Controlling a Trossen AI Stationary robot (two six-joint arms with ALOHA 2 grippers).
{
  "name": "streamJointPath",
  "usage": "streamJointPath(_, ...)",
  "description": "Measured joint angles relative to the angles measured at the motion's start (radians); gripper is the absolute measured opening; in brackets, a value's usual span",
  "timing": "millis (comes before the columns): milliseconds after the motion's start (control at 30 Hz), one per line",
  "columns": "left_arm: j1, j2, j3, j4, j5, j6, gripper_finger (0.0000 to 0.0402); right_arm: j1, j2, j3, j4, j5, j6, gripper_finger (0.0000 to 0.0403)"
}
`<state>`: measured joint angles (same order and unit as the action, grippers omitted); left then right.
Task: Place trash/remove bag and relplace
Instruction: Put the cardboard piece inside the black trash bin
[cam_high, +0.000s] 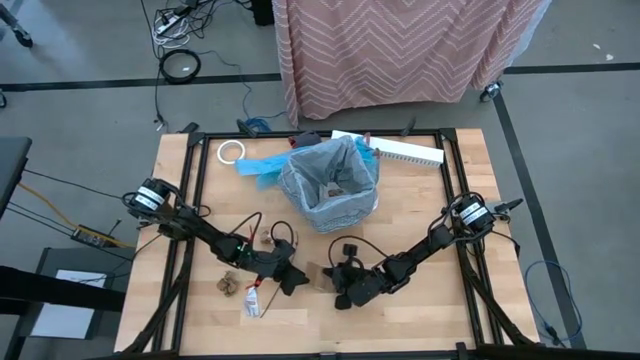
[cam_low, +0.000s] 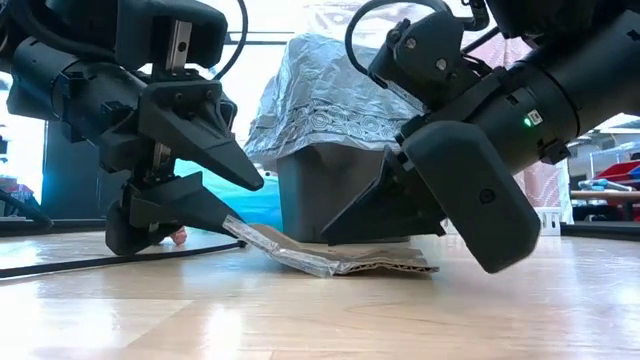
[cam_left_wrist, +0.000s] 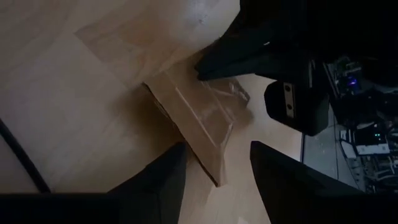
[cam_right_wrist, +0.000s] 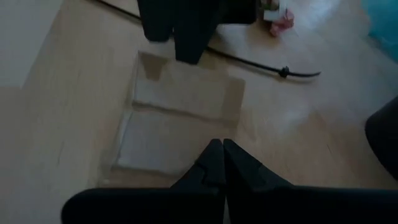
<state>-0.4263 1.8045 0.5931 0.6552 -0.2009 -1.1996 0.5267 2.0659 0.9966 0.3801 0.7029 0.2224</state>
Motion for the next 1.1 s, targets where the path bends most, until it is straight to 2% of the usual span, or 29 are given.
streamJointPath(300, 0.0, 0.007, 0.015, -0.012, -0.008, 0.043, 0.0135, -0.026, 0.0, 0.0, 0.038, -0.03, -0.024, 0.0)
streamJointPath(567, -0.002, 0.01, 0.015, -0.009, -0.024, 0.106, 0.0042, -0.031, 0.0, 0.0, 0.048, -0.043, -0.026, 0.0)
streamJointPath(667, -0.002, 0.011, 0.015, -0.007, -0.032, 0.12, 0.001, -0.025, 0.0, 0.0, 0.074, 0.008, -0.068, 0.0)
streamJointPath(800, -0.002, 0.011, 0.015, -0.009, -0.034, 0.137, 0.0015, 0.018, -0.043, 0.001, 0.067, 0.067, -0.074, 0.0)
streamJointPath(1000, -0.002, 0.01, 0.015, -0.01, -0.007, 0.176, 0.0037, 0.121, -0.144, 0.001, -0.092, 0.168, 0.085, 0.0)
streamJointPath(1100, -0.002, 0.01, 0.015, -0.011, -0.006, 0.181, 0.0039, 0.157, -0.161, 0.001, -0.13, 0.182, 0.143, 0.0)
